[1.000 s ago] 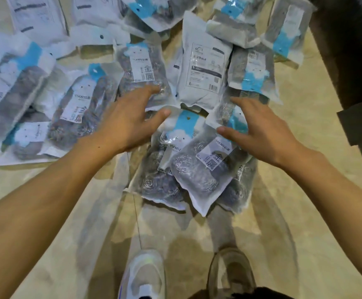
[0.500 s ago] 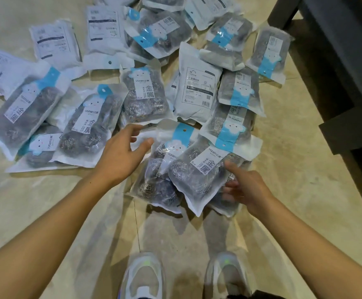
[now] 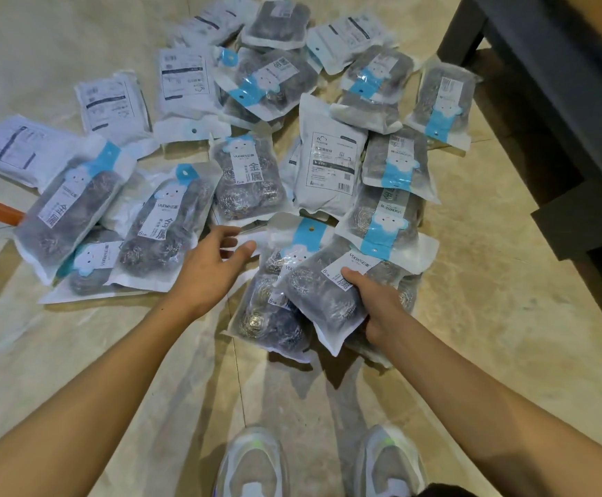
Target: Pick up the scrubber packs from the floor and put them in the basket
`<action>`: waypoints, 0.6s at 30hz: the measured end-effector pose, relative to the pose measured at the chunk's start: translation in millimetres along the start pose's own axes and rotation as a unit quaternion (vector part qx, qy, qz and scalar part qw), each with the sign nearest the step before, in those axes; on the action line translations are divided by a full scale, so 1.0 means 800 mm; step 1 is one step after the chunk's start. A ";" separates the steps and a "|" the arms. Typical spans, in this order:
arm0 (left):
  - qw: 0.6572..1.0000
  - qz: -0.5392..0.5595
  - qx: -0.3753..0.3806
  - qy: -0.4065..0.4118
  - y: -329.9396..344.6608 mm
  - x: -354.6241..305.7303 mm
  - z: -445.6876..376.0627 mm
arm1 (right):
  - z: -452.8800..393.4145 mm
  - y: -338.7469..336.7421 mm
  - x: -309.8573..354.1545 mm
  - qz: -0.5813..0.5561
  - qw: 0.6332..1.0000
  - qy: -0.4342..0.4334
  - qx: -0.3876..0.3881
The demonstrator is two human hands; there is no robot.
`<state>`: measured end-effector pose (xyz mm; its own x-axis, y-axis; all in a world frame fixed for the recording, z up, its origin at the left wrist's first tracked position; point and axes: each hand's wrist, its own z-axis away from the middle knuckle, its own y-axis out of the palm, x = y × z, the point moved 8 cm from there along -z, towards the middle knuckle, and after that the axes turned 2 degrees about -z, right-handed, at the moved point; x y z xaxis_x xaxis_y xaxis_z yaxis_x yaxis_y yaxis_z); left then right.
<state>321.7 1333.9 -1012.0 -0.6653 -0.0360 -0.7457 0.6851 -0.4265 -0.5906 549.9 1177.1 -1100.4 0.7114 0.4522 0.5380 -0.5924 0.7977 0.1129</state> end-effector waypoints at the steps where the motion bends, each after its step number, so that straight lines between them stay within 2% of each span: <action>1: 1.000 0.006 0.003 -0.006 0.002 0.003 -0.001 | 0.002 0.002 0.001 -0.006 1.000 0.004 0.017; 8: 0.995 0.031 0.037 -0.082 0.030 0.040 -0.003 | 0.048 0.021 -0.007 -0.026 0.977 0.097 0.186; 11: 0.991 0.029 0.057 -0.116 0.040 0.055 -0.004 | 0.075 0.034 -0.002 0.001 0.957 0.101 0.271; 14: 0.983 0.034 0.088 -0.158 0.051 0.073 -0.008 | 0.097 0.046 0.024 0.054 0.940 0.031 0.334; 18: 0.973 0.030 0.132 -0.185 0.074 0.081 -0.008 | 0.105 0.052 0.075 0.150 0.932 -0.110 0.312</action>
<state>321.0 1311.6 -1097.4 -0.7213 -0.3709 -0.5849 0.6582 -0.6298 -0.4124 536.2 1204.0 -993.5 0.4242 0.4702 0.7740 -0.9055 0.2299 0.3566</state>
